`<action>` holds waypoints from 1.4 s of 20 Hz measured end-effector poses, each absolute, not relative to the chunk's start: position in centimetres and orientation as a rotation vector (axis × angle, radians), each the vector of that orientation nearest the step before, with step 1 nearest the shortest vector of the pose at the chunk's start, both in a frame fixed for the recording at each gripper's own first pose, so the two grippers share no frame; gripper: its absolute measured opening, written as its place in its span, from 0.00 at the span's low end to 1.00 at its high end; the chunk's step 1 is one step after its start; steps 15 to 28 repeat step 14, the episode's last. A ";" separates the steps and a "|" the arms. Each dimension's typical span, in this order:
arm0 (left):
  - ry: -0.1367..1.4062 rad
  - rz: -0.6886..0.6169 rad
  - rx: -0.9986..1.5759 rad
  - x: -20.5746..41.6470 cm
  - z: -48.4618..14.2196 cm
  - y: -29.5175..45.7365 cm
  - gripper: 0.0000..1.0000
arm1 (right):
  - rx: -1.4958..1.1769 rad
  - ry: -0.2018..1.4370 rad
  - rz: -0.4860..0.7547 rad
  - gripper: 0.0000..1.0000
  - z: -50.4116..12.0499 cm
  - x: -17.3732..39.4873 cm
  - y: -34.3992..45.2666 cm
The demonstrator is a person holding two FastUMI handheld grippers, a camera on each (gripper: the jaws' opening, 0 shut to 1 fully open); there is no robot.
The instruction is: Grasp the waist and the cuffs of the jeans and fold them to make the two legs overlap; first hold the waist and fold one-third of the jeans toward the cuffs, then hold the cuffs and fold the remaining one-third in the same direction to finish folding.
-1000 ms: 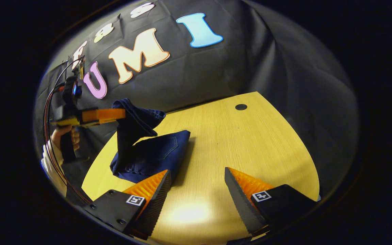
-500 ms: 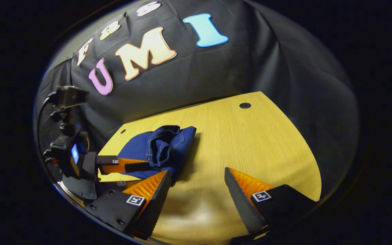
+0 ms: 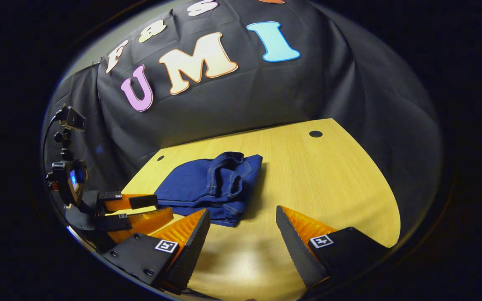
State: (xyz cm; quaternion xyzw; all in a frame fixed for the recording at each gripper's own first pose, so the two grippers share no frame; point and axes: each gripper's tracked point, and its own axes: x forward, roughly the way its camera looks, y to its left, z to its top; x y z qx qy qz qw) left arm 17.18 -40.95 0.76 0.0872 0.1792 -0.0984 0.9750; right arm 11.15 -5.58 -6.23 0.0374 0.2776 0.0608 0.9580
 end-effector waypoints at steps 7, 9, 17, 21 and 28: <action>0.333 -0.163 0.116 14.6 4.0 -32.3 0.86 | 0.120 0.535 0.023 0.98 -5.6 10.2 -1.5; 0.323 -0.170 0.115 15.0 4.4 -30.8 0.86 | 0.137 0.509 -0.002 0.98 -5.1 10.2 -0.9; 0.341 -0.227 0.085 15.3 3.9 -30.3 0.86 | 0.119 0.458 -0.071 0.98 -3.8 10.1 -0.1; 0.341 -0.227 0.085 15.3 3.9 -30.3 0.86 | 0.119 0.458 -0.071 0.98 -3.8 10.1 -0.1; 0.341 -0.227 0.085 15.3 3.9 -30.3 0.86 | 0.119 0.458 -0.071 0.98 -3.8 10.1 -0.1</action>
